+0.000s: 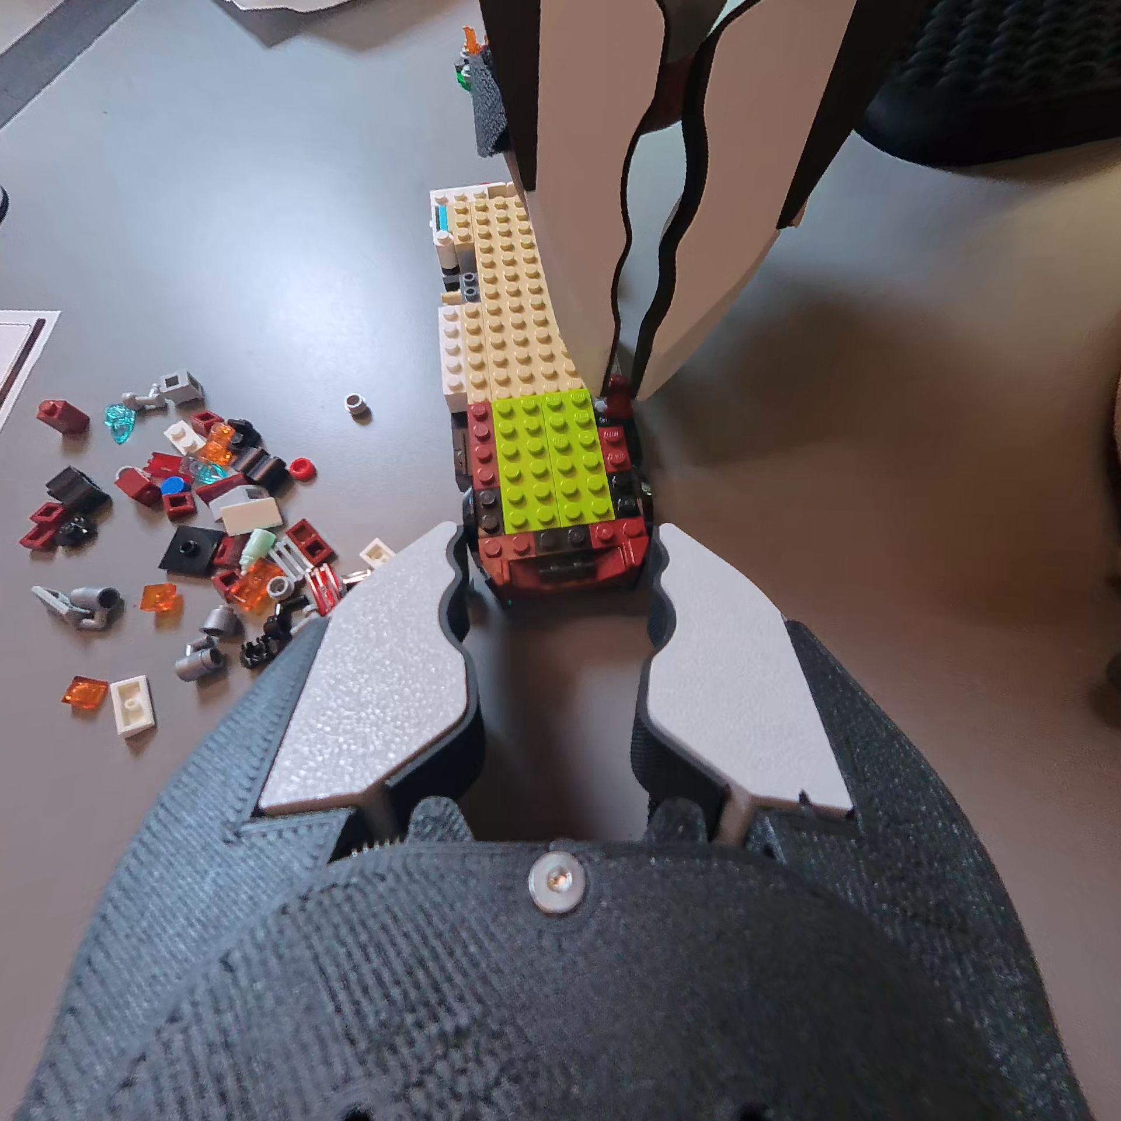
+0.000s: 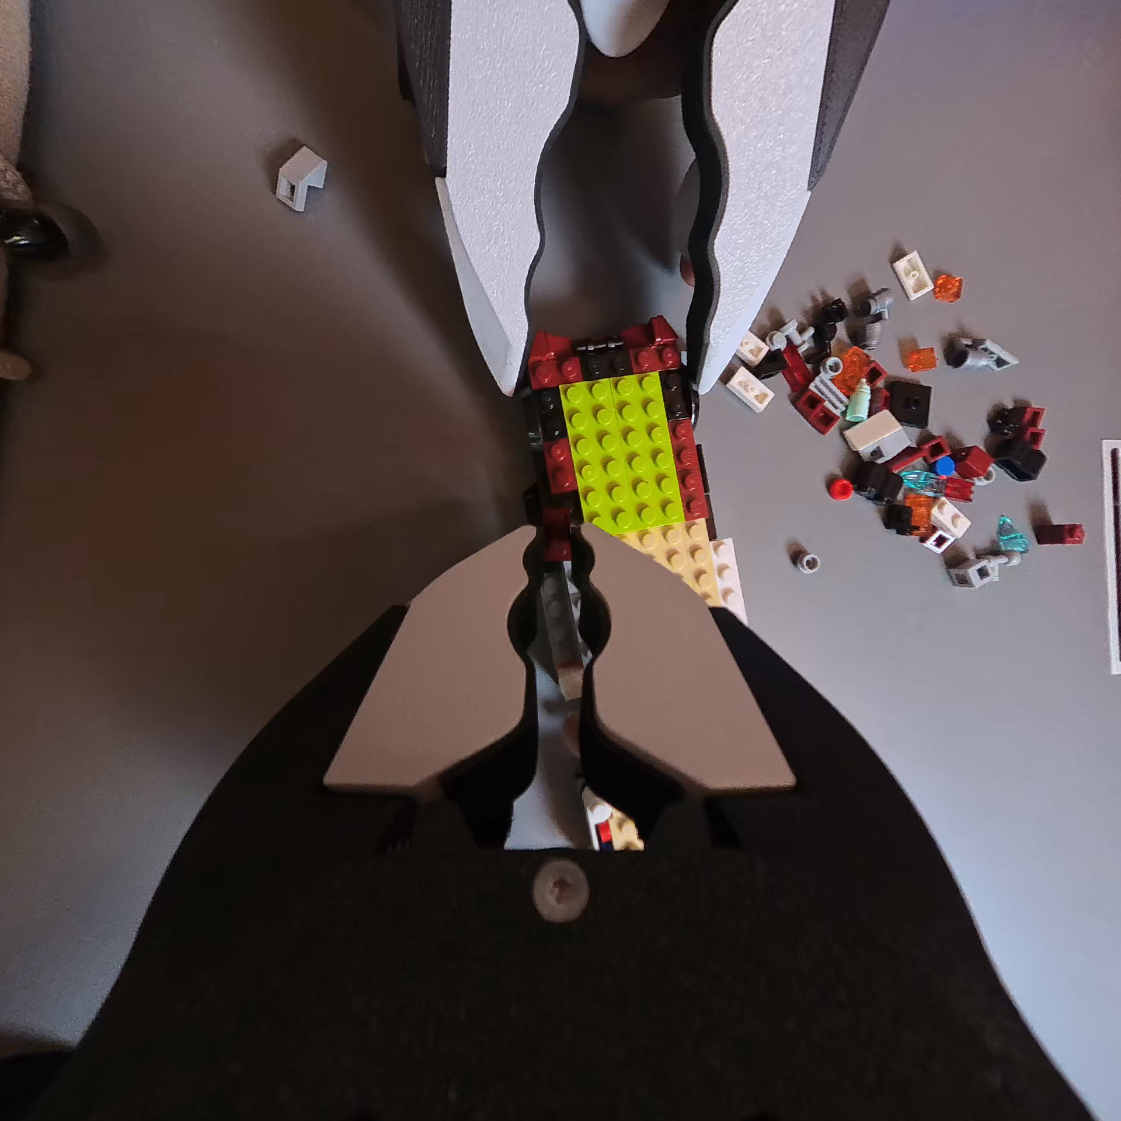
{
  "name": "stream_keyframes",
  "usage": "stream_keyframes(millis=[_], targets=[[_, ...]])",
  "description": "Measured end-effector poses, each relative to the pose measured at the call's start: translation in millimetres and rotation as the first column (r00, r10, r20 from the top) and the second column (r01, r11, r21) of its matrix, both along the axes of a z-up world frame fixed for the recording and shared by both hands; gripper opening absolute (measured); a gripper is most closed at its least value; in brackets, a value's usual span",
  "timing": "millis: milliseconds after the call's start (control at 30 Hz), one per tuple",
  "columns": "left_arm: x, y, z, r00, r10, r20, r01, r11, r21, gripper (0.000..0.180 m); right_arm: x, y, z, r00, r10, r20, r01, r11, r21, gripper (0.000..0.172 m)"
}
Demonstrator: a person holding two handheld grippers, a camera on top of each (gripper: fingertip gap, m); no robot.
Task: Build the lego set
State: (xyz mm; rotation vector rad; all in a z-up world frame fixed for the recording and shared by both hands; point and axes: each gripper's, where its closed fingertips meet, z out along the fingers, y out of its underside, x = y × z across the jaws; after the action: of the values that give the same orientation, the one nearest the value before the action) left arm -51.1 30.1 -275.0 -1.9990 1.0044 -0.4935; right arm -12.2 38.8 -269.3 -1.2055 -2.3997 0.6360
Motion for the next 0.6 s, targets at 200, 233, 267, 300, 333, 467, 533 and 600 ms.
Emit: stream_keyframes(millis=[200,233,267,300,333,467,533,600], targets=[[0.1,0.0,-0.1,1.0,0.0,0.001,0.0,1.0,-0.001,0.057,3.3,5.4,-0.3,1.0,-0.029,-0.001,0.029,1.0,0.008,0.008],[0.1,0.0,-0.1,1.0,0.0,0.001,0.0,1.0,-0.001,0.057,3.2,5.8,-0.2,0.999,-0.032,-0.002,0.032,0.999,0.012,0.008],[0.1,-0.1,-0.1,1.0,0.0,0.0,0.0,1.0,-0.001,0.057,3.0,5.8,-0.2,0.999,-0.033,-0.001,0.033,0.999,0.013,0.008],[0.1,-0.1,-0.1,1.0,0.0,0.0,0.0,1.0,-0.001,0.057,2.5,5.6,-0.1,0.999,-0.034,-0.002,0.034,0.999,0.014,0.008],[0.1,-0.1,-0.1,1.0,0.001,0.0,-0.001,1.0,-0.001,0.057,2.1,5.6,-0.4,0.999,-0.036,0.0,0.036,0.999,0.017,0.008],[-0.2,-0.2,-0.1,1.0,0.003,0.002,-0.003,1.0,-0.002,0.057,1.3,4.8,-1.9,0.999,-0.038,0.009,0.038,0.999,0.032,0.008],[-0.3,-0.1,-0.1,1.0,0.004,0.002,-0.004,1.0,-0.002,0.057,1.0,4.9,-2.0,0.999,-0.047,0.003,0.047,0.998,0.04,0.008],[-0.3,-0.1,-0.1,1.0,0.004,0.002,-0.004,1.0,-0.002,0.057,0.9,5.0,-1.9,0.998,-0.055,-0.011,0.056,0.997,0.051,0.008]])
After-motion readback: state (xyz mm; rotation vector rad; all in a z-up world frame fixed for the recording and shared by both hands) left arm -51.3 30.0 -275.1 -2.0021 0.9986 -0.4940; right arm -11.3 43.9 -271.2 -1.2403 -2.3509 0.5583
